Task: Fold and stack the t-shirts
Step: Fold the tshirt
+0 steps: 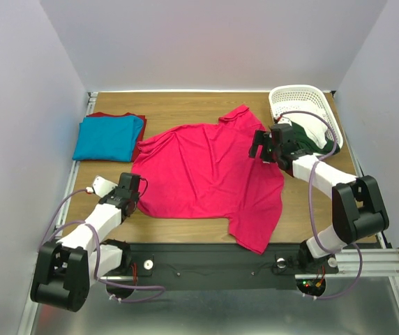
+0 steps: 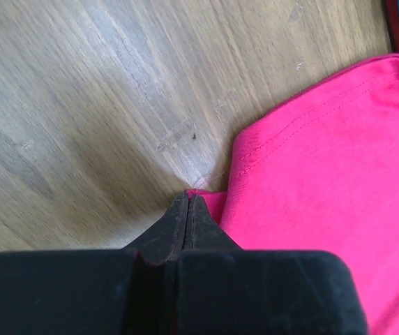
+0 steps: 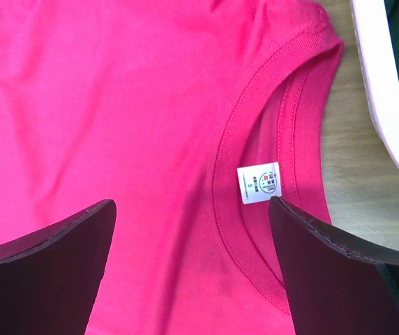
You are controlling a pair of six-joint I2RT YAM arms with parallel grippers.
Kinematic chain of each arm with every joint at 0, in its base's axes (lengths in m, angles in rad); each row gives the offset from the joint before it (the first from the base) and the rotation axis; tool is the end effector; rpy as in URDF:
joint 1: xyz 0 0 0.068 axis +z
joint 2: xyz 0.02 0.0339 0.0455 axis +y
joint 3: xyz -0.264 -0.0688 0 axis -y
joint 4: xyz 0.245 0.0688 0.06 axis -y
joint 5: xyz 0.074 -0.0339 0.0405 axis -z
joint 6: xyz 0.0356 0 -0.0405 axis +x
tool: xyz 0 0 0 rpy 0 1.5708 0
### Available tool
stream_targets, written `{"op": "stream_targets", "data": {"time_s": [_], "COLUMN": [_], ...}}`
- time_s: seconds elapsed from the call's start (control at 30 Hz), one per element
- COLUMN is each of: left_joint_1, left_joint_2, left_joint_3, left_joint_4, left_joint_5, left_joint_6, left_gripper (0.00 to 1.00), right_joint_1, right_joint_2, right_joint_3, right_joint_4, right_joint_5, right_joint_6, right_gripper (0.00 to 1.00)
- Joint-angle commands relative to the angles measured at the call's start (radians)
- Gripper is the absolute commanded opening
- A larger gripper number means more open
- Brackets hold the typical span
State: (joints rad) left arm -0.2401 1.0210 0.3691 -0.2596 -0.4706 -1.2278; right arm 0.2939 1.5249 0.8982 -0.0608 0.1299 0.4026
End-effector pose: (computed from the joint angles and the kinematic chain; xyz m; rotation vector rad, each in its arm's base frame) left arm 0.1767 -0.0266 0.1541 -1.2825 1.9760 -0.1201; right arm 0.3133 0.0900 0.2128 0.1922 2.2531 0.2265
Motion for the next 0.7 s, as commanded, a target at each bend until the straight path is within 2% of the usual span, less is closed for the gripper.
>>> {"op": "stream_targets", "data": {"time_s": [0.0, 0.23, 0.4, 0.67], "left_joint_1": [0.004, 0.004, 0.004, 0.004], "left_joint_2": [-0.045, -0.309, -0.479, -0.47], "left_joint_3": [0.004, -0.004, -0.038, -0.025], "left_joint_4": [-0.001, -0.128, -0.138, -0.073], "left_joint_5": [-0.045, -0.083, -0.051, -0.03], "left_joint_6": [0.051, 0.065, 0.07, 0.174], "left_gripper": [0.0, 0.0, 0.0, 0.0], "right_joint_1": [-0.01, -0.009, 0.025, 0.183], "right_joint_2": [-0.043, -0.049, -0.074, -0.167], "right_joint_3": [-0.004, -0.007, -0.013, -0.074], "right_joint_4": [0.039, 0.038, 0.001, -0.169], "right_joint_5": [0.001, -0.05, -0.049, 0.043], "right_joint_6": [-0.008, -0.012, 0.005, 0.051], "right_gripper": [0.96, 0.95, 0.93, 0.92]}}
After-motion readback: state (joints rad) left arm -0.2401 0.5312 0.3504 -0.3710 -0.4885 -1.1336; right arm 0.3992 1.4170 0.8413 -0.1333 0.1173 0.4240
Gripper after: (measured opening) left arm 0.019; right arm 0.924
